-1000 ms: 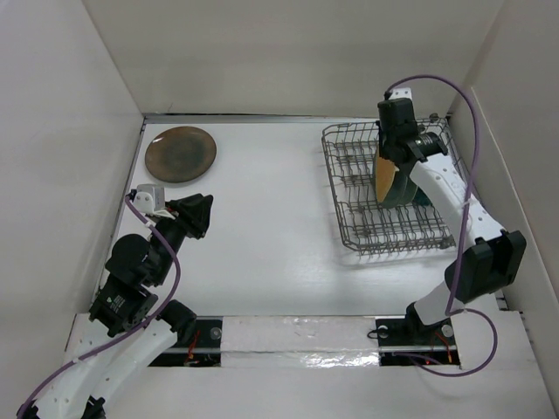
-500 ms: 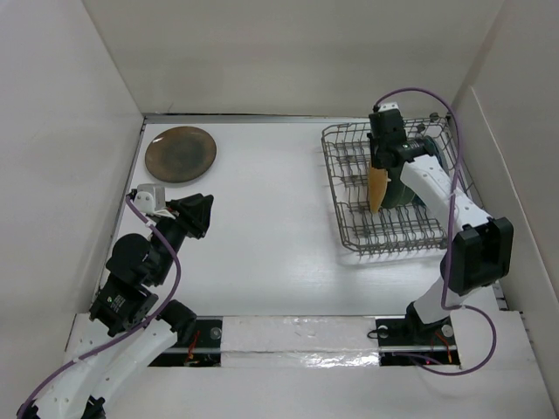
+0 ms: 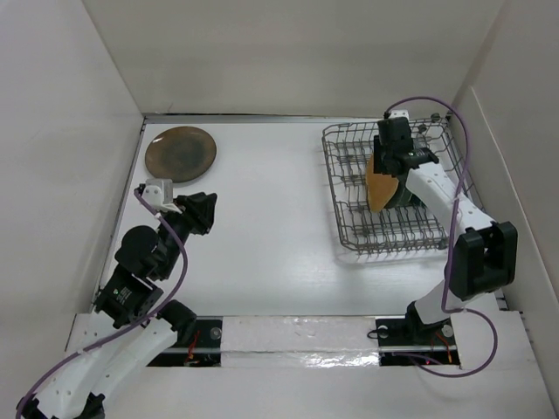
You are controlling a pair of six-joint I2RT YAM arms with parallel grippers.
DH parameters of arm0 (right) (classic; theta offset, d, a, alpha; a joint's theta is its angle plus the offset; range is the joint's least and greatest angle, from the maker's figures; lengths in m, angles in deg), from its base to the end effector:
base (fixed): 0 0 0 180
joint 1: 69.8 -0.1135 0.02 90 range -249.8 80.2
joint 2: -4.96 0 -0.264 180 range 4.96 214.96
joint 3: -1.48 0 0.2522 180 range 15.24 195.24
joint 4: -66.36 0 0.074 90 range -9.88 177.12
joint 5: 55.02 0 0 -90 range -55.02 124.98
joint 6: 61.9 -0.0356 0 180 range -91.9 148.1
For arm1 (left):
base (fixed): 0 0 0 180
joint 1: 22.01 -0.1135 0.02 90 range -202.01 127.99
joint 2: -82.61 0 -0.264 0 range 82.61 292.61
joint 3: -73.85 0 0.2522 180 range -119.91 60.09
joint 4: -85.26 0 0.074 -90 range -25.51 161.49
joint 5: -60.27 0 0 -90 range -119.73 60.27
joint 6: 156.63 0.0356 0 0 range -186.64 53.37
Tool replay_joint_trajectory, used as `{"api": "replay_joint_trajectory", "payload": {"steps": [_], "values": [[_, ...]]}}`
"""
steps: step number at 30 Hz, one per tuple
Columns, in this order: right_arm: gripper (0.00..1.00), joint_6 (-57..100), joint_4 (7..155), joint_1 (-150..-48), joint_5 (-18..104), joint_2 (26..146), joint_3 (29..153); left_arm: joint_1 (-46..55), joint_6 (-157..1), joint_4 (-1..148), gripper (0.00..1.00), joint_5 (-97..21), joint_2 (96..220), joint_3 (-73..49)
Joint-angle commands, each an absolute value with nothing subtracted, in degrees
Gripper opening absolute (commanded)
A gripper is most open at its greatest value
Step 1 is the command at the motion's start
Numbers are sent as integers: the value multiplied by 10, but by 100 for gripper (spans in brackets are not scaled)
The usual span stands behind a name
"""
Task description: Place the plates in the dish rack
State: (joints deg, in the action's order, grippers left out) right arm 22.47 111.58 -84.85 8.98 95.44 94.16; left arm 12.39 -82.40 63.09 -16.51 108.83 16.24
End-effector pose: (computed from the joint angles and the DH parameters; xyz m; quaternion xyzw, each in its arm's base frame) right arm 0.3437 0.0763 0.3149 0.0160 0.8980 -0.1333 0.4191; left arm 0.0918 -0.0530 0.3789 0.0177 0.6494 -0.2532 0.7169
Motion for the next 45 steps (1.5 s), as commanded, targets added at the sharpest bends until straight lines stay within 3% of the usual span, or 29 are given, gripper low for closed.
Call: {"api": "replay_joint_trajectory", "payload": {"steps": [1, 10, 17, 22, 25, 26, 27, 29, 30, 31, 38, 40, 41, 42, 45], "values": [[53, 207, 1066, -847, 80, 921, 933, 123, -836, 646, 30, -141, 1111, 160], [54, 185, 1015, -847, 63, 852, 900, 104, -854, 645, 30, -150, 1165, 148], [69, 165, 971, -868, 154, 761, 876, 104, -887, 636, 31, -146, 1220, 118], [68, 145, 916, -902, 217, 709, 842, 99, -928, 631, 42, -99, 1273, 82], [56, 133, 880, -928, 239, 686, 806, 99, -956, 635, 44, -85, 1299, 72], [26, 126, 845, -948, 256, 669, 792, 88, -963, 642, 38, -93, 1318, 69], [14, 126, 830, -960, 264, 661, 779, 76, -972, 642, 28, -106, 1328, 69], [0, 111, 803, -982, 283, 648, 739, 26, -1006, 658, 12, -142, 1349, 71], [0, 107, 766, -992, 288, 642, 727, 6, -1020, 661, 2, -182, 1373, 72], [0, 99, 749, -1015, 293, 640, 714, -12, -1031, 674, 0, -201, 1382, 75], [3, 81, 670, -1086, 301, 646, 645, -120, -1113, 765, 0, -201, 1460, 124], [4, 80, 659, -1093, 305, 646, 633, -150, -1137, 771, 11, -183, 1492, 129], [4, 79, 658, -1101, 308, 645, 631, -159, -1144, 772, 21, -180, 1505, 128], [5, 80, 648, -1101, 308, 644, 627, -168, -1152, 772, 39, -166, 1531, 125], [7, 81, 646, -1108, 311, 647, 616, -212, -1173, 771, 60, -149, 1585, 114]]}}
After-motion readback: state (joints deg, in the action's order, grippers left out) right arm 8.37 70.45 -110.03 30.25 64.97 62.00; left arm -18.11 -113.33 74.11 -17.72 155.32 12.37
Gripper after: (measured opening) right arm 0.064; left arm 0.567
